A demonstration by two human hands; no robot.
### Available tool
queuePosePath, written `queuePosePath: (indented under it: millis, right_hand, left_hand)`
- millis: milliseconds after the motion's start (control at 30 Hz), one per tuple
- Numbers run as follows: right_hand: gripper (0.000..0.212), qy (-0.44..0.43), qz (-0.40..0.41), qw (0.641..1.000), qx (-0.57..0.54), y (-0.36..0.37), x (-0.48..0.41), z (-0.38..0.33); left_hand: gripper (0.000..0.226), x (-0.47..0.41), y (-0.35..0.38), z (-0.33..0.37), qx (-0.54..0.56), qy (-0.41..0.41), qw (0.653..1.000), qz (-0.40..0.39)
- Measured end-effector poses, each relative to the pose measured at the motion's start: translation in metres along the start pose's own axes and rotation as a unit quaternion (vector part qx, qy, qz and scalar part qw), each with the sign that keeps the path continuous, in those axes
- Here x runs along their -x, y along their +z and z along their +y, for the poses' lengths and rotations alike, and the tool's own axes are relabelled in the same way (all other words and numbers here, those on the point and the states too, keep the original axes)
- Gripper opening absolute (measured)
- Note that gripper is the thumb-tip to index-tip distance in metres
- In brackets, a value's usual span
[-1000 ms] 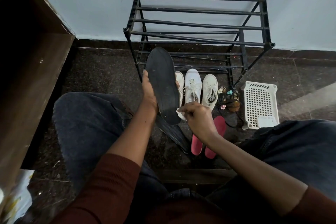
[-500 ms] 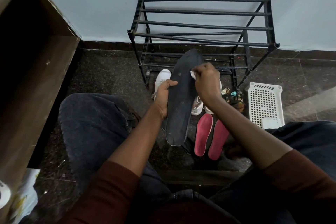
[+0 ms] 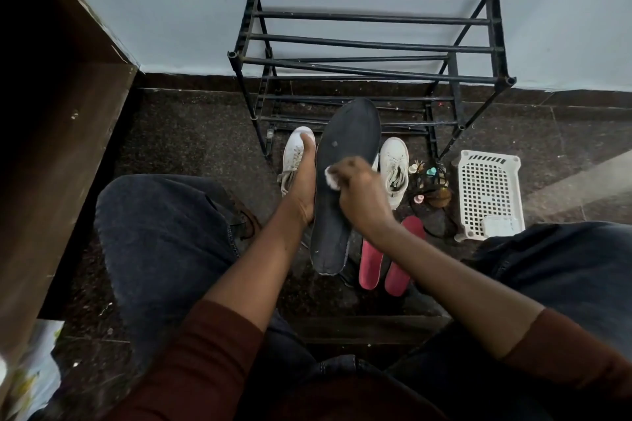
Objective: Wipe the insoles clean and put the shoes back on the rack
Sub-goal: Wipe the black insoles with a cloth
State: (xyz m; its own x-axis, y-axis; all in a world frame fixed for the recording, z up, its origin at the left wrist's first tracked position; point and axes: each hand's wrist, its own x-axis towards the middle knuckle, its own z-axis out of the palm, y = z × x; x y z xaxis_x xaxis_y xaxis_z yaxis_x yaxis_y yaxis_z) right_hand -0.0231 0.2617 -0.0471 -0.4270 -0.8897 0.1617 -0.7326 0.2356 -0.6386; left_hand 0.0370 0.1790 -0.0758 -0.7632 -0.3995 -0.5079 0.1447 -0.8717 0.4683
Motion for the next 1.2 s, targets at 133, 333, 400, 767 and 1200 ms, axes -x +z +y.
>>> queuePosePath:
  millis: [133, 333, 400, 767, 1200]
  right_hand:
    - [0.026, -0.096, -0.049, 0.993, -0.05, 0.004, 0.041, -0.01]
    - [0.013, -0.115, -0.02, 0.993, -0.003, 0.001, 0.01, -0.002]
    - [0.013, -0.072, 0.022, 0.997, 0.021, 0.0, -0.015, 0.01]
    - [0.021, -0.088, -0.028, 0.995, -0.041, 0.01, 0.038, 0.0]
    - [0.012, -0.05, 0.037, 0.996, 0.058, 0.001, -0.025, 0.031]
  left_hand:
    - [0.091, -0.003, -0.015, -0.001, 0.036, -0.026, 0.998, 0.034]
    - [0.06, 0.0, -0.012, -0.01, -0.029, -0.013, 0.994, 0.107]
    - [0.056, 0.001, -0.007, -0.015, -0.026, -0.031, 0.994, 0.101]
    - [0.054, 0.005, -0.008, -0.014, -0.009, -0.007, 0.989, 0.151]
    - [0.065, 0.012, -0.001, -0.027, 0.014, -0.037, 0.997, 0.067]
